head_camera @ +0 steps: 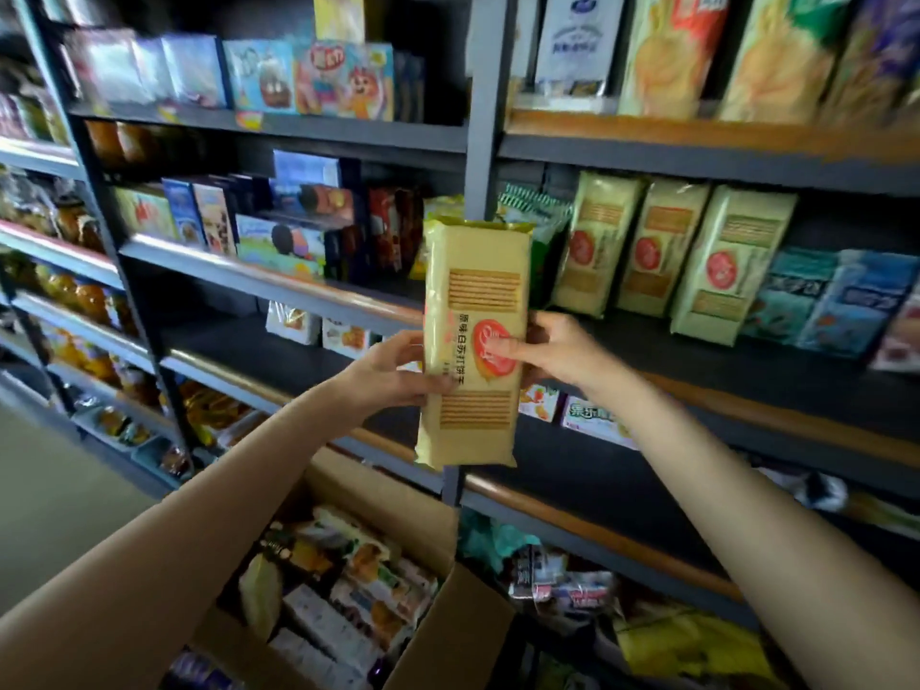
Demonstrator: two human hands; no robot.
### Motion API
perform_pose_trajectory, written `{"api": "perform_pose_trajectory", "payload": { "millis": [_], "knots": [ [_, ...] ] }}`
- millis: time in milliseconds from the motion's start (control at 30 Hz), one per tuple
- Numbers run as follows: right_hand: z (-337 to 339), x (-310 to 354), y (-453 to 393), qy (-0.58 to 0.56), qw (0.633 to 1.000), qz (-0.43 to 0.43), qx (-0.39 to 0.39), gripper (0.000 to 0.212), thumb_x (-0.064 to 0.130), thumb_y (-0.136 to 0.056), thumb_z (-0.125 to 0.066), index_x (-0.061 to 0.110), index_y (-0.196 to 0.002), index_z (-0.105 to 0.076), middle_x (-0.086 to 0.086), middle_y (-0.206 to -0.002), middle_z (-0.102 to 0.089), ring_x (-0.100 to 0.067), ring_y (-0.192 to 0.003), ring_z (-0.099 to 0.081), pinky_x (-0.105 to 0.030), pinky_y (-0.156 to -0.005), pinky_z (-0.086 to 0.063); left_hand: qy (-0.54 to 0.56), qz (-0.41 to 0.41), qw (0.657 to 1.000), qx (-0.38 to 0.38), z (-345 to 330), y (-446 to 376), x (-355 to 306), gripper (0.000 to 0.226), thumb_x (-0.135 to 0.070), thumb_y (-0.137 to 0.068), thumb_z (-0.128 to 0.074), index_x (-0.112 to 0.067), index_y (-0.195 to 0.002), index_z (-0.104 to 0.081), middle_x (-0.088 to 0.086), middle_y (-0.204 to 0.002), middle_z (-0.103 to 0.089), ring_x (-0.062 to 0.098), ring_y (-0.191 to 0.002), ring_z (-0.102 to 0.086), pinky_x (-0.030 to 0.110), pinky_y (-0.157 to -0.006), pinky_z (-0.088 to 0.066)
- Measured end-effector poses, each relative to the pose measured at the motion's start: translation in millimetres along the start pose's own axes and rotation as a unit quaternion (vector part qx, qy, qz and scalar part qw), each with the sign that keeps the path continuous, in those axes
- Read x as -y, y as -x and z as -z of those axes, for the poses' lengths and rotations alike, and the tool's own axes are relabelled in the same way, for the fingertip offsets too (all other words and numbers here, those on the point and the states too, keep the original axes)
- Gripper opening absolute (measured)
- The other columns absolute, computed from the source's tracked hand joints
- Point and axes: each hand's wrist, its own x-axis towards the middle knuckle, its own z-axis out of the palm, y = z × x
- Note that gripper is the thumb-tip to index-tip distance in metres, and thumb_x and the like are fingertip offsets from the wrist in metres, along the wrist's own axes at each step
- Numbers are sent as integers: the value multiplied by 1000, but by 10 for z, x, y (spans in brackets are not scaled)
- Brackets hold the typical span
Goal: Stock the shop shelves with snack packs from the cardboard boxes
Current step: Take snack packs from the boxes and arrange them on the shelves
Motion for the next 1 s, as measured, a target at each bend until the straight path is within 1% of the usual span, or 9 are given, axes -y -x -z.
{"api": "perform_pose_trajectory", "payload": {
  "millis": [100,200,333,433,567,667,800,900,1000],
  "knots": [
    [439,-4,79,26,997,51,-61,41,20,-76,-76,16,-112,-57,2,-108,-66,-9,-92,-63,-24,-75,-53,-118,-61,991,-10,-243,-356,-281,58,-7,-77,-72,-13,-127,-44,-2,-115,-59,9,-98,-61,22,-72,-56],
    [915,-48,138,49,982,114,-145,47,15,-74,-77,22,-112,-52,7,-108,-62,-8,-102,-58,-26,-93,-46,-215,-166,962,-26,-574,-783,-516,62,-16,-79,-72,-15,-133,-41,-3,-121,-59,11,-109,-57,31,-90,-51],
    [1492,-207,173,129,949,147,-248,53,23,-72,-79,23,-115,-47,17,-103,-57,5,-93,-53,-8,-80,-41,-230,-215,947,-59,-1019,-1326,-683,58,-22,-84,-66,-12,-135,-40,-2,-125,-56,11,-117,-52,25,-95,-46],
    [1756,-431,49,214,927,138,-275,64,32,-71,-79,16,-126,-49,4,-118,-58,-9,-108,-52,-24,-90,-41,-257,-215,940,-62,-1270,-1667,-643,49,-25,-87,-63,-11,-130,-46,3,-123,-60,19,-113,-57,26,-92,-45],
    [1900,-737,-206,215,931,110,-273,64,28,-74,-77,12,-129,-47,0,-125,-56,-5,-109,-44,-16,-89,-34,-275,-187,942,-48,-1432,-1984,-538,44,-27,-91,-57,-11,-131,-46,4,-129,-57,20,-120,-52,27,-96,-40],
    [2001,-896,-458,178,945,69,-266,65,31,-74,-77,15,-130,-47,-1,-126,-58,-13,-116,-51,-25,-92,-40,-233,-172,956,-47,-1495,-2164,-515,42,-28,-92,-55,-10,-129,-48,2,-127,-57,18,-117,-54,25,-94,-42],
    [2129,-923,-801,172,945,35,-276,54,30,-76,-76,13,-121,-52,-3,-119,-61,-17,-107,-58,-33,-88,-47,-188,-140,971,-36,-1605,-2369,-504,51,-16,-91,-56,-9,-137,-36,3,-131,-52,16,-114,-54,18,-84,-41],
    [2173,-902,-964,175,946,11,-272,50,29,-77,-74,13,-119,-51,-5,-121,-60,-23,-110,-58,-44,-89,-52,-144,-119,982,-41,-1661,-2505,-441,52,-6,-90,-56,-9,-136,-34,5,-136,-47,16,-112,-54,19,-81,-44],
    [2162,-899,-985,223,933,13,-281,58,25,-81,-71,11,-130,-42,-5,-133,-53,-24,-123,-49,-37,-101,-41,-101,-112,988,-35,-1713,-2575,-367,48,-3,-89,-55,-9,-132,-35,4,-129,-47,13,-103,-53,13,-67,-48]
  ]
}}
